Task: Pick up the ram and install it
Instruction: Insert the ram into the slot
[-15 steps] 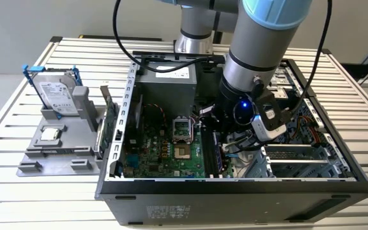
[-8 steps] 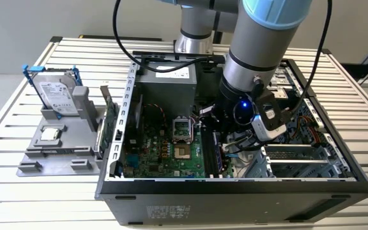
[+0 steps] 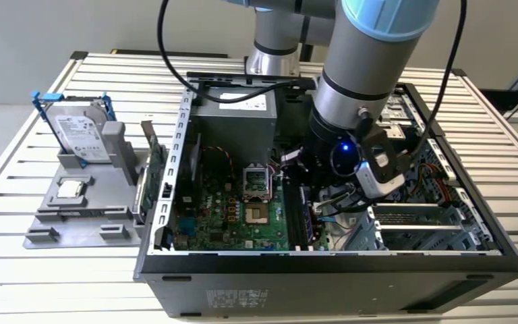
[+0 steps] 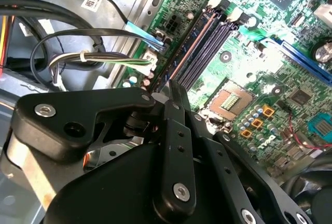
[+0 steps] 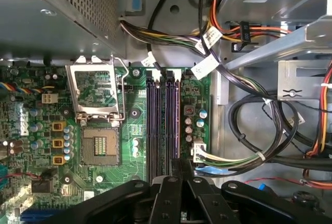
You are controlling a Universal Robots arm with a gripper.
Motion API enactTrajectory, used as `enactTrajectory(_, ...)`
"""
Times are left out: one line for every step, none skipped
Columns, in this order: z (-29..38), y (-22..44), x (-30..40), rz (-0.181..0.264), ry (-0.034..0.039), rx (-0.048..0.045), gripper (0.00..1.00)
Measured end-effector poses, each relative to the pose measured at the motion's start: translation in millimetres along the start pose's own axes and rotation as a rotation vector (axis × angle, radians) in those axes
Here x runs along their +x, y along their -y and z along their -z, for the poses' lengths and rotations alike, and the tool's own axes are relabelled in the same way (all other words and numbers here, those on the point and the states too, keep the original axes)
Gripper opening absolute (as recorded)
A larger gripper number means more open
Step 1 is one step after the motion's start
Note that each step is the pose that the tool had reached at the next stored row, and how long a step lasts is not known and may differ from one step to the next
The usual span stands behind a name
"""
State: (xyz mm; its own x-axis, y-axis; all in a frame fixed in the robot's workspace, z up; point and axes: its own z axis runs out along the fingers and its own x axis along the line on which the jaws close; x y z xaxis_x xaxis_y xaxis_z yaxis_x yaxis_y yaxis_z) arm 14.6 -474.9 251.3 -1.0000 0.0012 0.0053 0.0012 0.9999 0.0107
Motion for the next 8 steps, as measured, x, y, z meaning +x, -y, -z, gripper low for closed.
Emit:
enactTrajectory(0.0, 0.0, 0.0, 0.010, -0.0001, 0.0001, 0.00)
enactTrajectory(0.0, 0.0, 0.0, 0.021, -0.0003, 0.0002, 0.00)
enactTrajectory(0.0, 0.0, 0.0, 0.033, -0.0004, 0.0003, 0.00)
enactTrajectory(0.0, 0.0, 0.0, 0.043, -0.0006, 0.0001, 0.00)
enactTrajectory(0.0, 0.0, 0.0, 0.053, -0.0008, 0.0002, 0.00)
enactTrajectory(0.0, 0.0, 0.0, 0.063, -0.0010, 0.0003, 0.00)
enactTrajectory(0.0, 0.0, 0.0, 0.074, -0.0012, 0.0004, 0.00)
enactTrajectory(0.0, 0.0, 0.0, 0.085, -0.0015, 0.0004, 0.00)
